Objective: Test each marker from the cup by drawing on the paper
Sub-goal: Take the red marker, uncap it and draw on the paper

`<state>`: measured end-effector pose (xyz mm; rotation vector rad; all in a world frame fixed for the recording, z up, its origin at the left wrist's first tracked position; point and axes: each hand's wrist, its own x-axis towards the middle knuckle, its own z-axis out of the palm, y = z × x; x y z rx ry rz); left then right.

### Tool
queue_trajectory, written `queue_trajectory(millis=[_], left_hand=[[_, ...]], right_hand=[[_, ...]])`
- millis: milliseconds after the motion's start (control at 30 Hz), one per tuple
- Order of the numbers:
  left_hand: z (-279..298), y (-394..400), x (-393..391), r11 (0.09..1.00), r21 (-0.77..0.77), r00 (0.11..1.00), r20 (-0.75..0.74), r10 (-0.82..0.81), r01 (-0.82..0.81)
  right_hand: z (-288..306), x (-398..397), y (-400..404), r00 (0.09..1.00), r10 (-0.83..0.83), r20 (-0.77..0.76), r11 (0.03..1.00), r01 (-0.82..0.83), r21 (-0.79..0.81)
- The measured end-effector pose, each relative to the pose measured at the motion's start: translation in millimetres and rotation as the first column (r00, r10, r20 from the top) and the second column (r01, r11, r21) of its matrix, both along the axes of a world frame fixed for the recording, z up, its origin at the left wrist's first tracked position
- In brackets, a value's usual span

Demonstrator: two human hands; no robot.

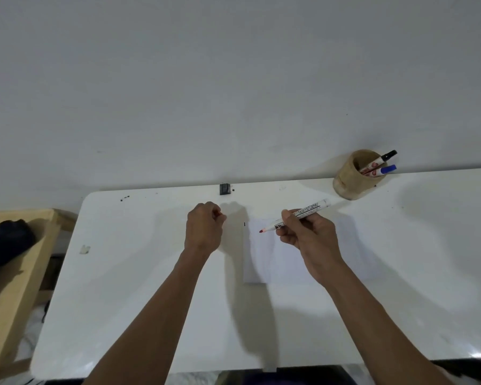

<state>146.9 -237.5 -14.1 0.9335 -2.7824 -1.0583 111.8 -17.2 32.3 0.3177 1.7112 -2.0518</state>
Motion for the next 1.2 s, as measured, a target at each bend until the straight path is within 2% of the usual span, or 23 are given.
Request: queue_trajectory(millis=[300,500,567,667,733,800,933,1033,1200], left_hand=[[-16,-7,-10,0.999,0.03,0.998,0.053,-0.043,0.042],[-10,-7,-4,0.996,0.091,0.997,0.082,0.0,-0.007],[-3,-3,8,0.996,0.048,0.995,0.063,0.077,-0.08],[3,14,37,0.987,0.005,0.986,-0.059,0.159,-0.159],[-4,27,54,0.996,-0.059,0.99,-0.13,0.053,-0.061],[-20,37,65,0.982,-0.163,0.981,-0.154,-0.119,0.094],[-41,47,68,0.89,-0.342,0.936,-0.072,-0.346,0.302],[-49,48,70,0.83,-0.409,0.915,0.034,-0.403,0.38],[-55,48,72,0.825,-0.418,0.92,0.075,-0.384,0.379]], right_hand=[[-12,-11,-1,0.999,0.017,0.029,1.0,-0.017,0.026],[-16,-8,-2,1.0,0.017,0.019,0.999,-0.018,0.035],[-15,-7,-2,1.0,0.01,0.003,0.999,-0.01,0.041],[-15,-4,-3,0.999,-0.032,-0.03,0.998,0.033,0.049],[-17,-4,-5,0.997,-0.033,-0.068,0.997,0.037,0.061],[-22,-5,-8,0.995,-0.018,-0.1,0.997,0.025,0.067],[-34,-7,-16,0.985,0.071,-0.156,0.993,-0.056,0.1],[-47,-10,-22,0.965,0.142,-0.219,0.981,-0.108,0.161],[-68,-17,-35,0.946,0.171,-0.275,0.962,-0.099,0.256]])
